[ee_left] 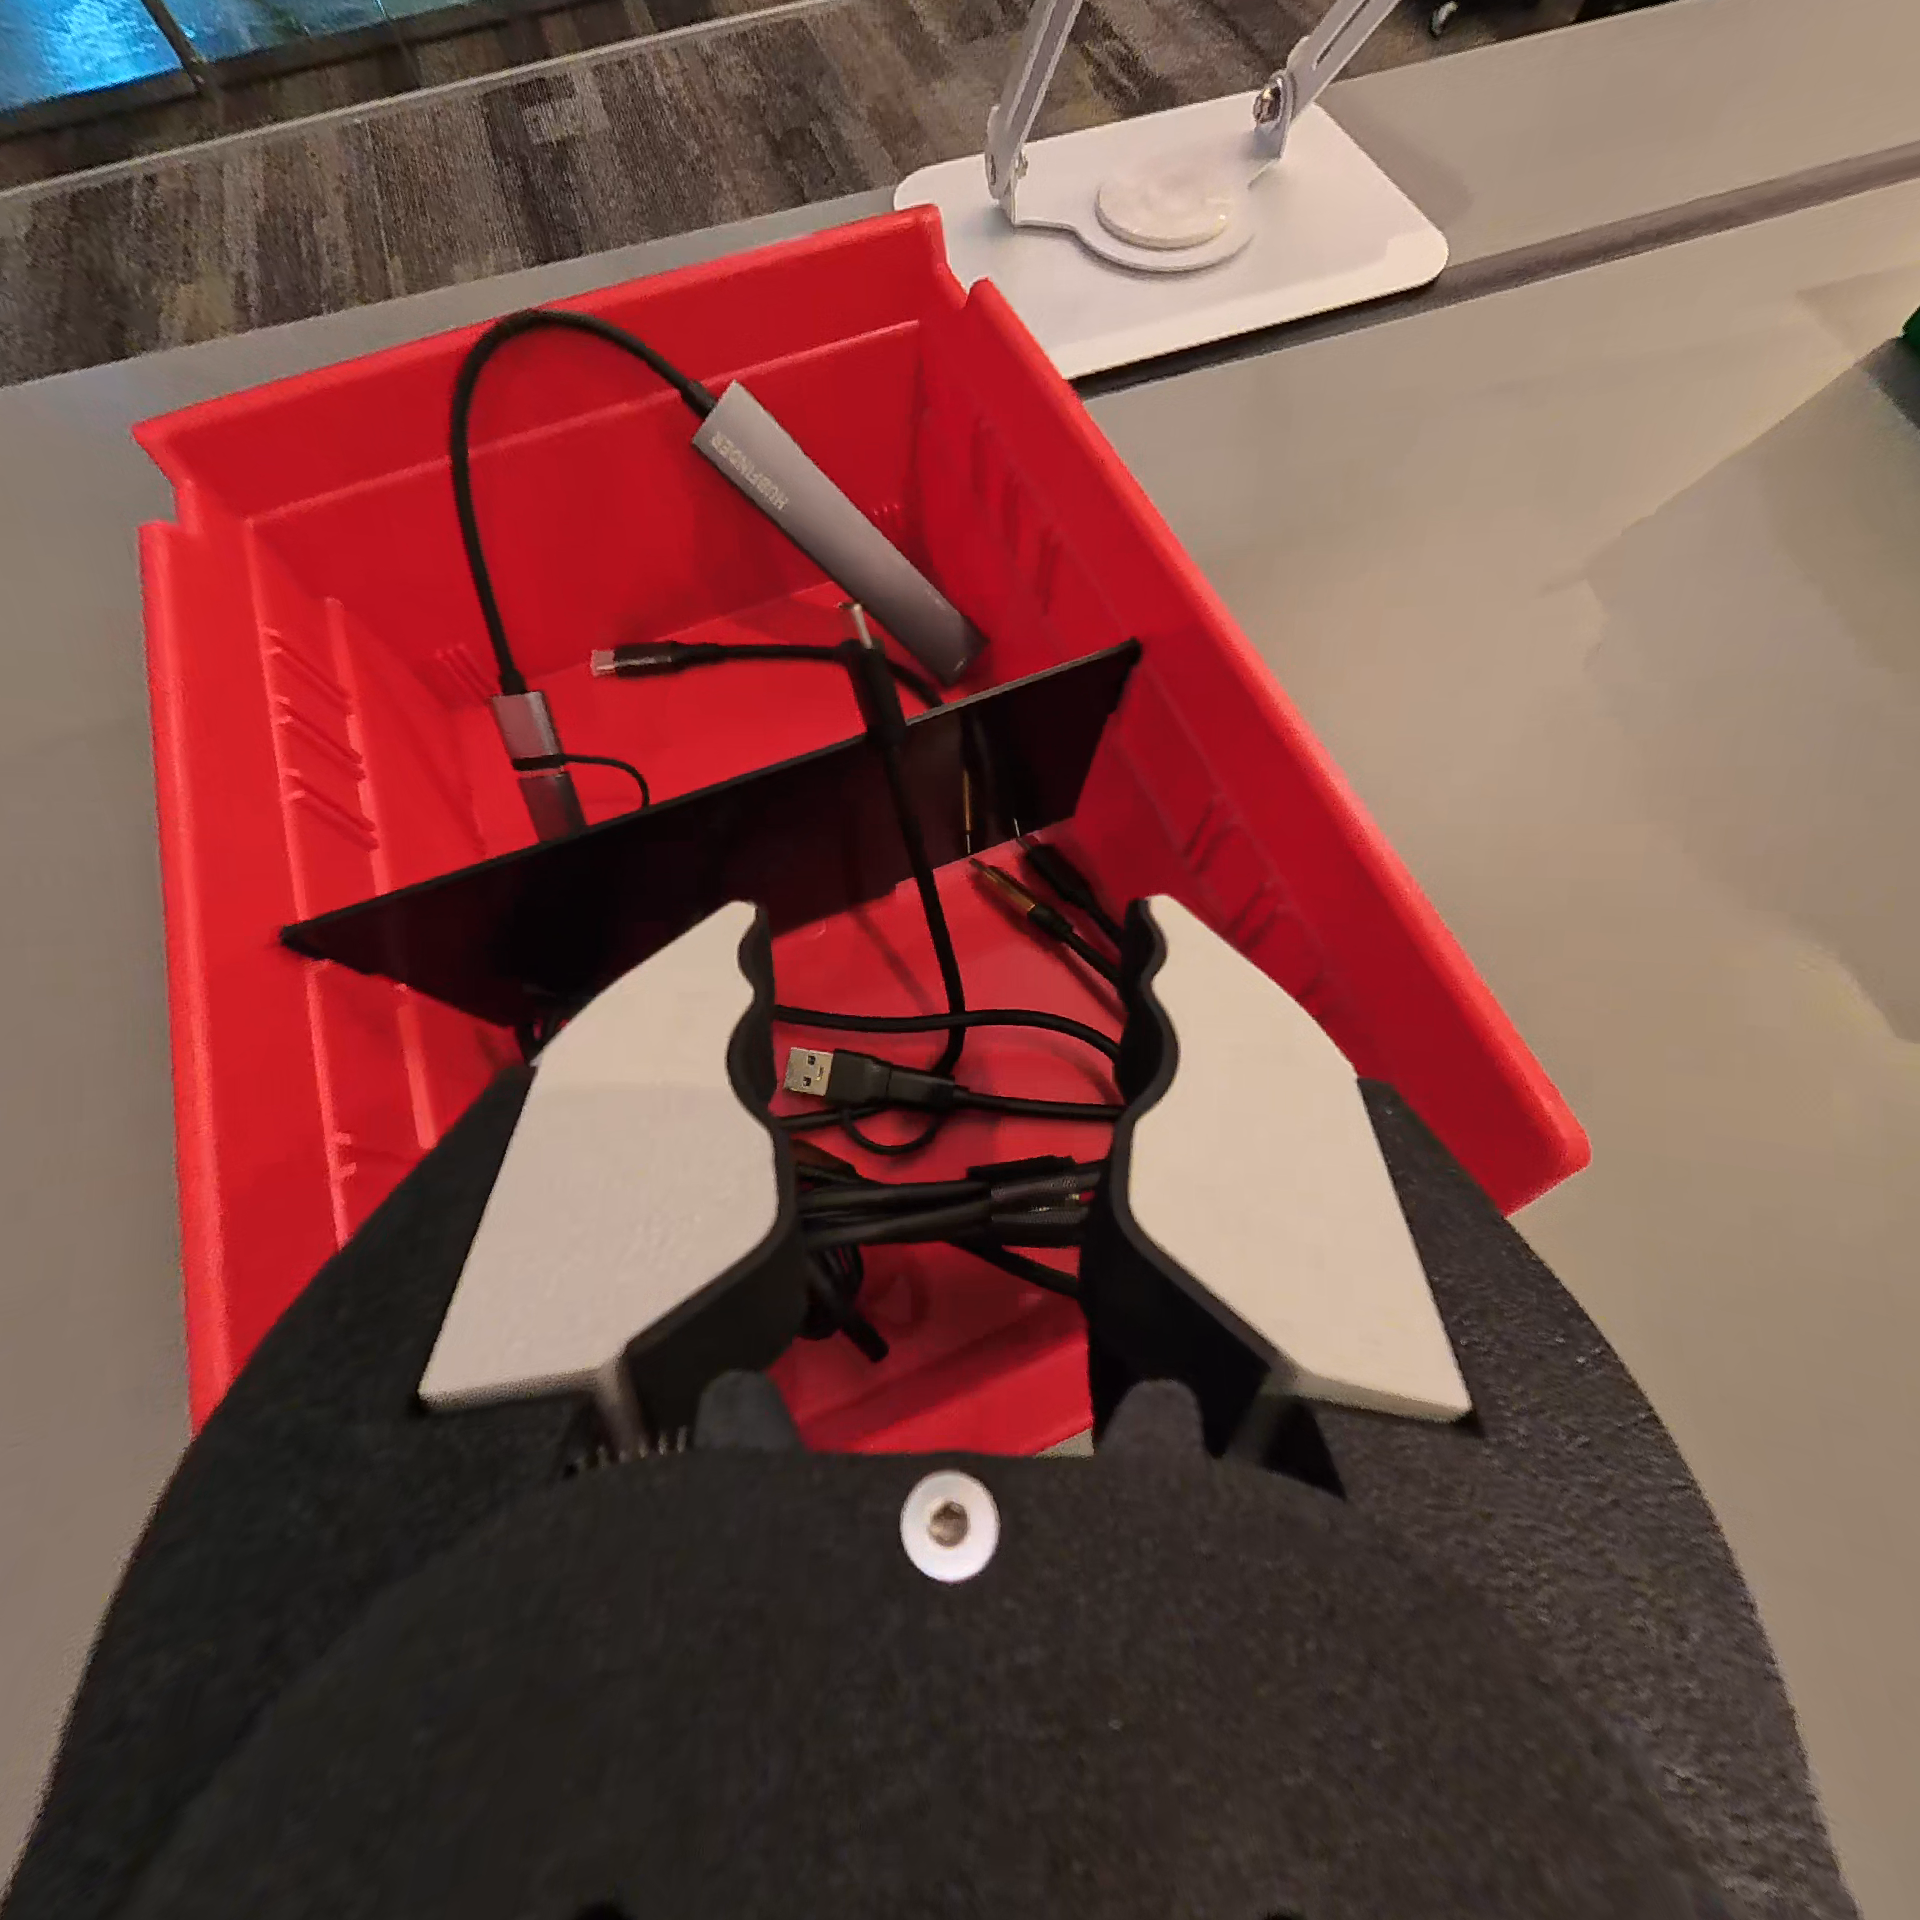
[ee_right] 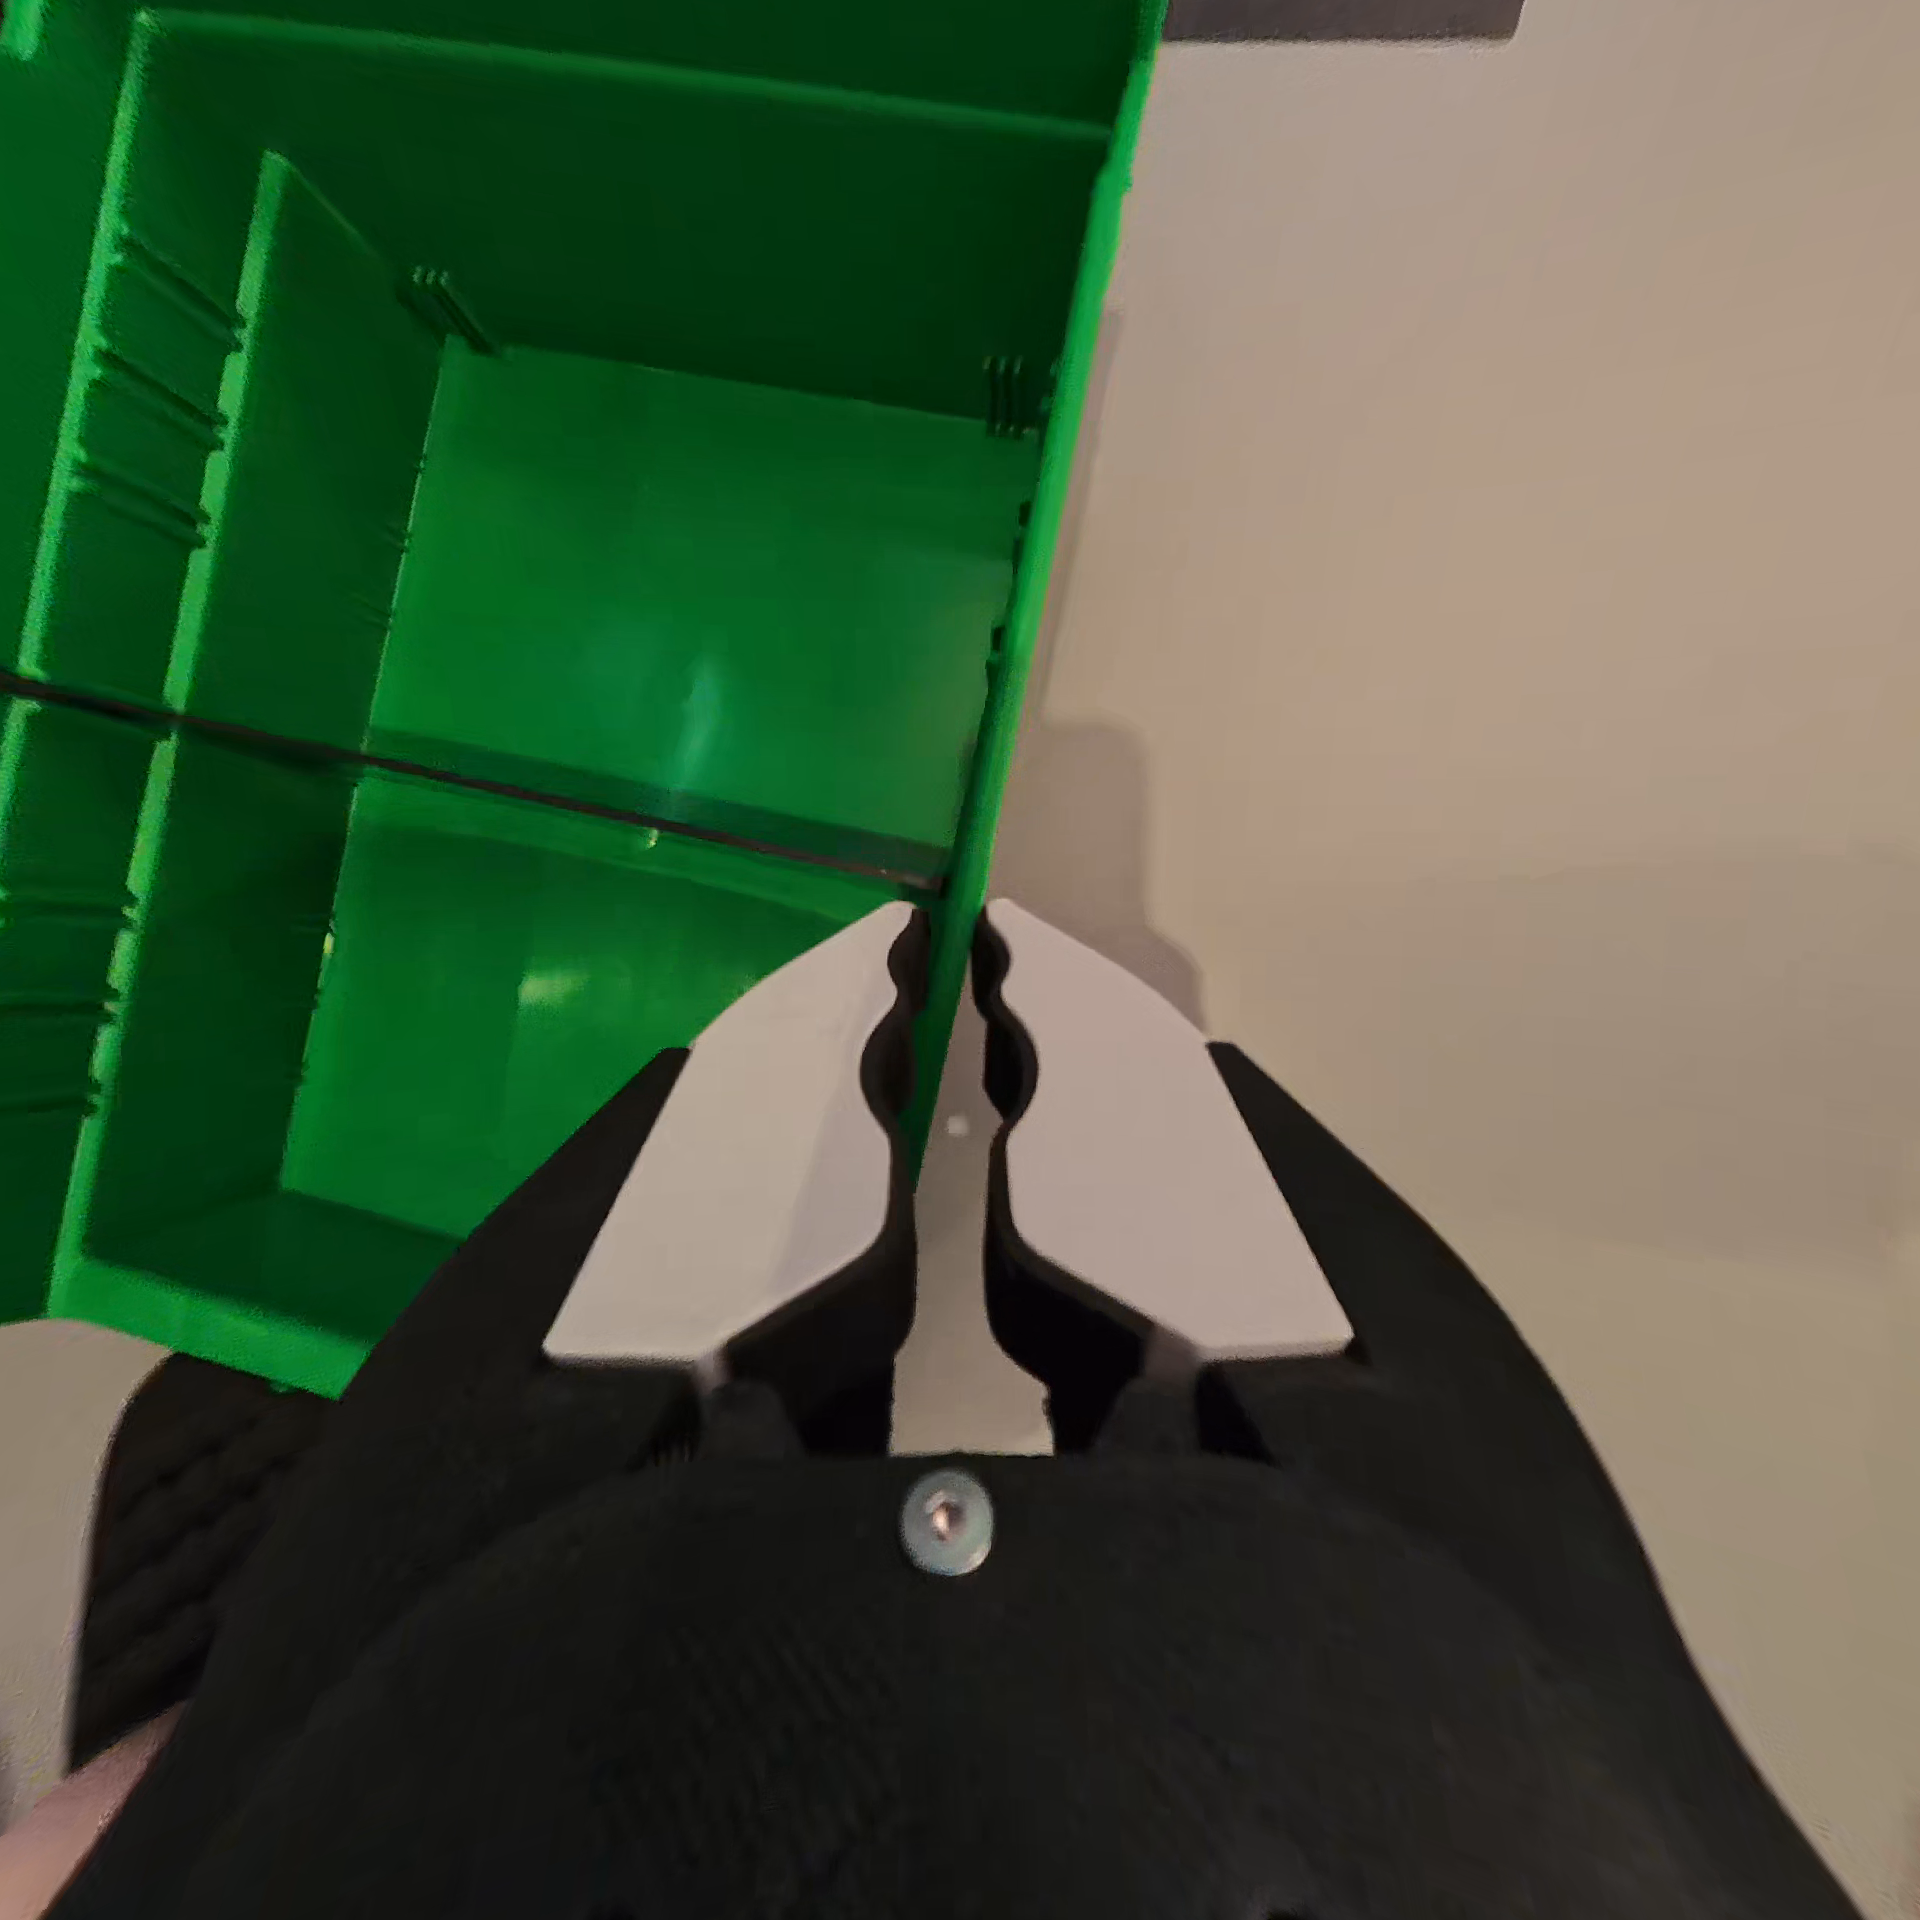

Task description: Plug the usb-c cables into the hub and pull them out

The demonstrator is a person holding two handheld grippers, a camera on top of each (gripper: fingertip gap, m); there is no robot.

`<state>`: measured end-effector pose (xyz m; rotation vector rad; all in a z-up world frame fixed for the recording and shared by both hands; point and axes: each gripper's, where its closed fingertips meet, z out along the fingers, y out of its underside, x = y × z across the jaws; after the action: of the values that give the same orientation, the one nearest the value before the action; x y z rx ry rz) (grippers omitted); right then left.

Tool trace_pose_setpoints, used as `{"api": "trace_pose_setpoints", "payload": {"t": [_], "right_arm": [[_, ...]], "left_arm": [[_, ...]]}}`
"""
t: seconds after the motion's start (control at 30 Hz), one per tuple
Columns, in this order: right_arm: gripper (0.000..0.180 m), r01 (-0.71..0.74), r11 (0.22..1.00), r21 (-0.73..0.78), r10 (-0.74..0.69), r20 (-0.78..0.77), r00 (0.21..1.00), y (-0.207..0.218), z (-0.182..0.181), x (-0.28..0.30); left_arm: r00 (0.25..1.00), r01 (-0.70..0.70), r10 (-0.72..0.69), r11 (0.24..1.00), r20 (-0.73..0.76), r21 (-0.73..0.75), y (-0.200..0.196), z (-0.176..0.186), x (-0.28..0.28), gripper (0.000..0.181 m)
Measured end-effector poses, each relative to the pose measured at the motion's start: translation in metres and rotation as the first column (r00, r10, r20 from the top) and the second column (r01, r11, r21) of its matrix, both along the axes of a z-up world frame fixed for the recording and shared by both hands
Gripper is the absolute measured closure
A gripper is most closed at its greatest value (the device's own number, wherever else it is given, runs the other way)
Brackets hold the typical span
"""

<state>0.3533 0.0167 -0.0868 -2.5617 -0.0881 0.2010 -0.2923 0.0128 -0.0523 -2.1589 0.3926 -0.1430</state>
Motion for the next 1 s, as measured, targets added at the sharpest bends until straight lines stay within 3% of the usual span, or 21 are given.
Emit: {"api": "trace_pose_setpoints", "payload": {"t": [0.03, 0.1, 0.2, 0.4, 0.63, 0.77, 0.8, 0.87, 1.0], "right_arm": [[0.172, 0.025, 1.000, -0.004, -0.026, -0.037, 0.999, 0.003, 0.000, 0.001], [0.174, 0.094, 0.996, -0.006, -0.095, -0.109, 0.990, 0.006, 0.000, 0.006], [0.175, 0.148, 0.989, 0.015, -0.146, -0.095, 0.985, 0.007, 0.000, 0.021], [0.172, 0.121, 0.991, 0.049, -0.120, -0.019, 0.993, 0.010, 0.002, 0.026], [0.164, 0.112, 0.928, 0.355, -0.114, -0.015, 0.993, 0.026, 0.067, 0.023], [0.165, 0.088, 0.891, 0.446, -0.091, -0.014, 0.996, 0.025, 0.089, 0.019], [0.164, 0.082, 0.886, 0.457, -0.086, -0.011, 0.996, 0.025, 0.091, 0.019], [0.164, 0.069, 0.877, 0.475, -0.084, 0.009, 0.996, 0.027, 0.094, 0.020], [0.164, 0.034, 0.883, 0.469, -0.061, 0.042, 0.997, 0.033, 0.093, 0.014]], "left_arm": [[1.000, -0.004, 0.004, 1.000, 0.001, -0.006, -0.001, -0.001, -0.002, 0.118], [1.000, -0.023, 0.022, 1.000, -0.015, -0.018, -0.003, -0.004, -0.008, 0.118], [0.999, -0.034, 0.032, 0.998, -0.033, -0.061, -0.009, -0.011, -0.012, 0.118], [0.997, -0.057, 0.048, 0.988, -0.065, -0.145, -0.018, -0.027, -0.011, 0.120], [0.989, -0.030, -0.010, 0.964, -0.147, -0.263, 0.016, -0.038, 0.000, 0.127], [0.982, -0.018, -0.058, 0.917, -0.177, -0.398, 0.010, -0.054, 0.000, 0.134], [0.971, 0.010, -0.100, 0.923, -0.215, -0.384, 0.010, -0.054, -0.003, 0.125], [0.908, 0.089, -0.218, 0.934, -0.357, -0.345, 0.008, -0.051, -0.013, 0.125], [0.682, 0.318, -0.450, 0.893, -0.577, -0.320, 0.001, -0.039, -0.009, 0.139]]}}
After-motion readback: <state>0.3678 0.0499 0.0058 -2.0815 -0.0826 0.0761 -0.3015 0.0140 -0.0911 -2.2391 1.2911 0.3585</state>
